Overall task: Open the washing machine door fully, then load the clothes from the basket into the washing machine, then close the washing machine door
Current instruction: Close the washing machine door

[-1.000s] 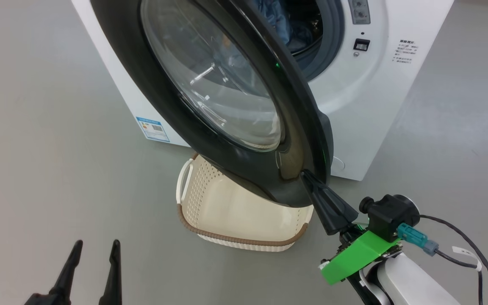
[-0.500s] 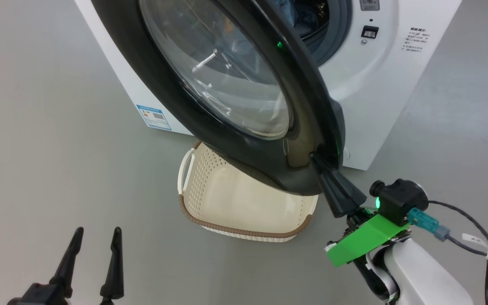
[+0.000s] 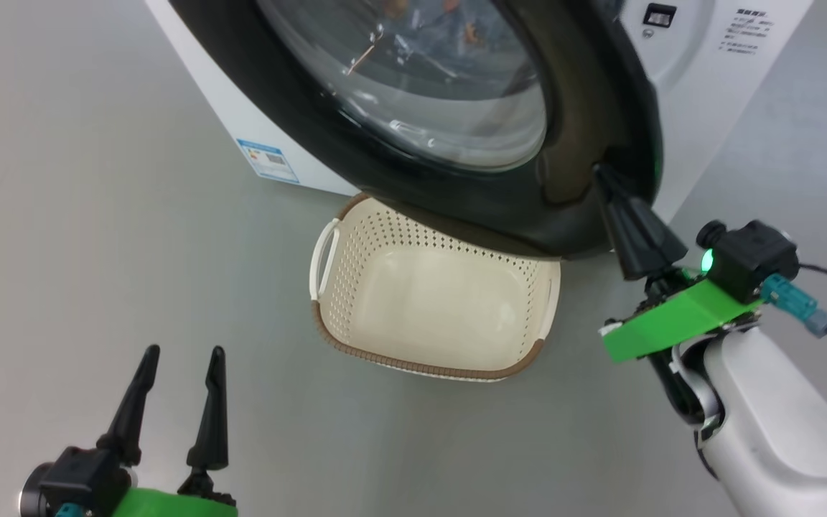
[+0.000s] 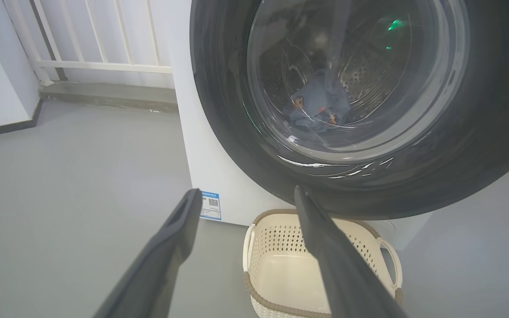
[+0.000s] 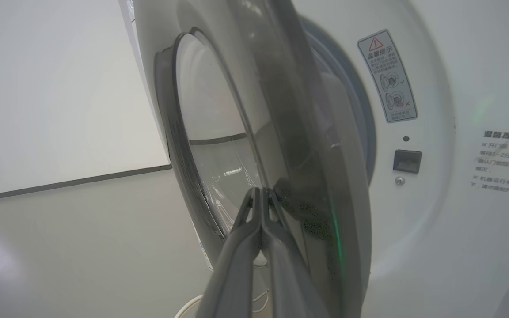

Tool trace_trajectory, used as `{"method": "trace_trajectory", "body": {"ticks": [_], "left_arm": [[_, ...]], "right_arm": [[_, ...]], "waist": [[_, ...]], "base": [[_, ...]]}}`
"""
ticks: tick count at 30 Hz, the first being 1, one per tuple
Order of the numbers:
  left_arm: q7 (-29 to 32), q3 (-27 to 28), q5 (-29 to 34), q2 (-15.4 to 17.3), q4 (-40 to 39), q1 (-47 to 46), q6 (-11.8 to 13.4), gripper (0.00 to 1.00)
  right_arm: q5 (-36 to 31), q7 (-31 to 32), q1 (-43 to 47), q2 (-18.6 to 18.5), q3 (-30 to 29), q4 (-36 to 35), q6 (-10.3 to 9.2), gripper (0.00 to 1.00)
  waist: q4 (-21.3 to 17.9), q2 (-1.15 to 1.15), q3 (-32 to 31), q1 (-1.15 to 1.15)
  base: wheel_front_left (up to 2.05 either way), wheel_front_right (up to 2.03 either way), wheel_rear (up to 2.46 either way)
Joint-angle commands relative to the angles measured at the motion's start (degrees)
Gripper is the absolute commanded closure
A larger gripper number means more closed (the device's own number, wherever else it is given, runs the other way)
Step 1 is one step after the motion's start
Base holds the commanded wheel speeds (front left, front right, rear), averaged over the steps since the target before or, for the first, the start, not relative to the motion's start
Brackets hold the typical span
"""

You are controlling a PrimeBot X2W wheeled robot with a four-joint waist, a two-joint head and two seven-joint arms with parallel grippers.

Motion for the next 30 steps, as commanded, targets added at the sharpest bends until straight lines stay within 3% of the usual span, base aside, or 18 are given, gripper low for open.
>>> {"method": "trace_trajectory", "body": {"ticks": [1,15,30], "left_arm": [[-0.4,1.7,-0.5,0.7,-1.9,-1.6,0.0,0.0],[-0.4,-1.1,-2.3,0.4,-2.7,-5.0,0.0,0.0],[-0.4,-3.4,-4.3,0.3,-3.4,-8.0,0.0,0.0]], "right_arm": [[-0.4,-0.3,-1.8,-0.1,0.0,-1.0,-0.01,1.0],[-0.9,-0.3,-9.8,-3.3,-4.6,2.0,-0.01,1.0],[-0.8,-0.3,-17.3,-4.4,-10.4,3.6,-0.01,1.0]], "waist": [[0.7,0.0,0.9,0.0],[4.3,0.0,5.5,0.0],[7.0,0.0,10.2,0.0]], "base": [[0.0,0.0,0.0],[0.0,0.0,0.0],[0.0,0.0,0.0]]}}
